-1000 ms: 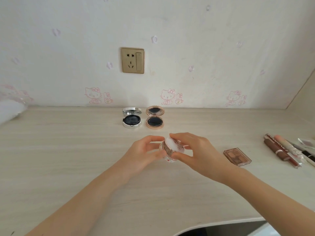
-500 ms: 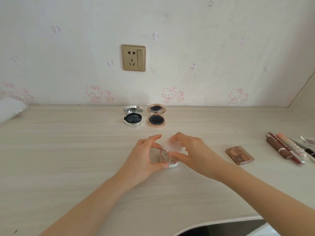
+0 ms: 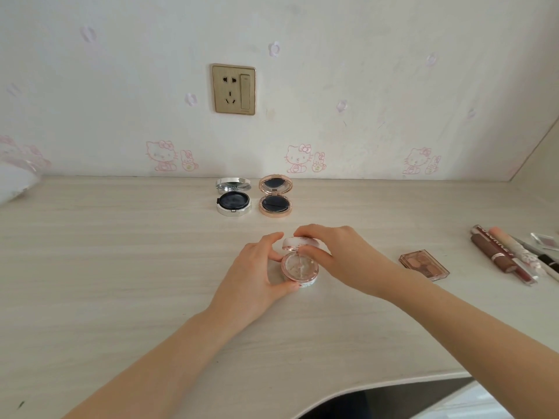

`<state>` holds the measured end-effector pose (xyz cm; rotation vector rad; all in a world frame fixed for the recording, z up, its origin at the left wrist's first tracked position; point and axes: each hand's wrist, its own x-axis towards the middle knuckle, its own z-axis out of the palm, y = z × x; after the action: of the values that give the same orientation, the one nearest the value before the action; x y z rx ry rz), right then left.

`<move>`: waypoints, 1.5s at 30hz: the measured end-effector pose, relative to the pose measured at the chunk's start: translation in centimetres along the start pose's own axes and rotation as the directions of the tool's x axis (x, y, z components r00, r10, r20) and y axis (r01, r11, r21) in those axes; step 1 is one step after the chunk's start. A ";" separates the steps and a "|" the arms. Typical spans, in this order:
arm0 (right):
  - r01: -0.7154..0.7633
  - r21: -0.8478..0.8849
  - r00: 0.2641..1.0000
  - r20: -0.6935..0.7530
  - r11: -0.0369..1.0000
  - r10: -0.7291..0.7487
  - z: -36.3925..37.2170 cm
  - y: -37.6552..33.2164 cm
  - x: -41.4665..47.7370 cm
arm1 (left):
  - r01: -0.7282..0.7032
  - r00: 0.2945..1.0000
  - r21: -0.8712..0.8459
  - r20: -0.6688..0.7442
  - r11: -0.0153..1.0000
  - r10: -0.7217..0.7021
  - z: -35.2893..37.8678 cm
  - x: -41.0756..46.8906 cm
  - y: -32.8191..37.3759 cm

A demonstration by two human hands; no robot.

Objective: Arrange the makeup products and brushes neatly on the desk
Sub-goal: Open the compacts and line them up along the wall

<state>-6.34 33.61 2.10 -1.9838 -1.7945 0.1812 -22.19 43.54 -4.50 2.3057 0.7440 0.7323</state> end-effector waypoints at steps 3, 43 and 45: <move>0.016 -0.026 1.000 -0.005 1.000 -0.016 -0.3 -0.2 0.3 | -0.008 1.000 0.045 -0.019 0.999 0.009 0.2 -0.2 0.2; -0.125 0.014 0.969 -0.214 0.992 0.125 4.8 2.1 -2.7 | -0.142 0.987 0.379 -0.021 0.914 0.162 0.7 1.1 1.6; -0.145 0.027 0.967 -0.208 0.989 0.147 4.5 2.9 -2.0 | -0.189 0.979 0.427 0.014 0.884 0.202 1.2 2.2 1.7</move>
<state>-5.74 32.67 -3.49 -2.0442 -1.5136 0.0265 -19.35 43.45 -3.47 2.8072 0.7512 0.7536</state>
